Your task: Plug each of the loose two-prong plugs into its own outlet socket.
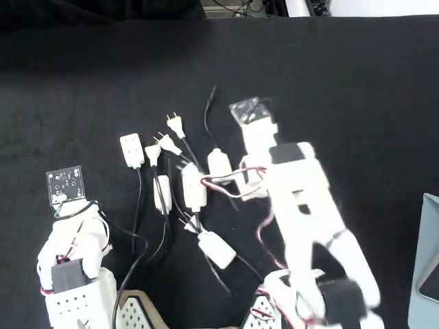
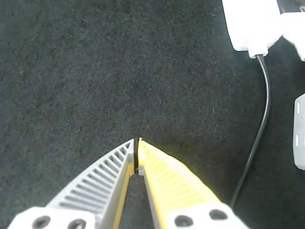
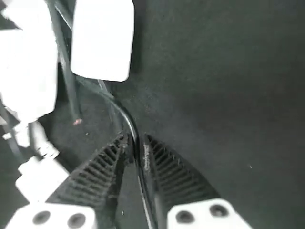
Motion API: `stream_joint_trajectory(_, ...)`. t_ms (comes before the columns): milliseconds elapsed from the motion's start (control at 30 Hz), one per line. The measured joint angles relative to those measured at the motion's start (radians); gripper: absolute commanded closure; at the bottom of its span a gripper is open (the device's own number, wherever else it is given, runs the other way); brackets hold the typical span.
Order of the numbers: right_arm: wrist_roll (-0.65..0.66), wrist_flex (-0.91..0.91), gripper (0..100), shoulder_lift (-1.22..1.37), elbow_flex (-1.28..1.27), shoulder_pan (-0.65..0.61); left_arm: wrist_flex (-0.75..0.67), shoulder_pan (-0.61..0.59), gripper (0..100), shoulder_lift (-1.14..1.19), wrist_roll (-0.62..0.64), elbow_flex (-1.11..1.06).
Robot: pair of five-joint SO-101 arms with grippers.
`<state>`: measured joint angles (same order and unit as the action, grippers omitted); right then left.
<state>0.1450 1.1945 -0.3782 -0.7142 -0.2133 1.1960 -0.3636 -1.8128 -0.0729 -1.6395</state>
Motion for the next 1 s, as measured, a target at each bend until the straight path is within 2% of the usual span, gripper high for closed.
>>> stream_joint_trajectory(167,0.000,0.190,98.8,-0.259,0.112,0.012,0.000,0.000,97,0.000,0.000,0.000)
stream_joint_trajectory(433,0.000,0.307,98.8,-0.509,0.143,0.040,0.000,0.000,97,-0.002,0.000,-0.008)
stream_joint_trajectory(767,0.000,0.325,98.7,-0.546,0.247,0.353,0.000,0.000,97,0.000,0.000,-0.015)
stream_joint_trajectory(1000,0.000,0.255,98.7,-0.476,0.198,0.334,0.000,0.000,97,0.000,0.000,-0.015)
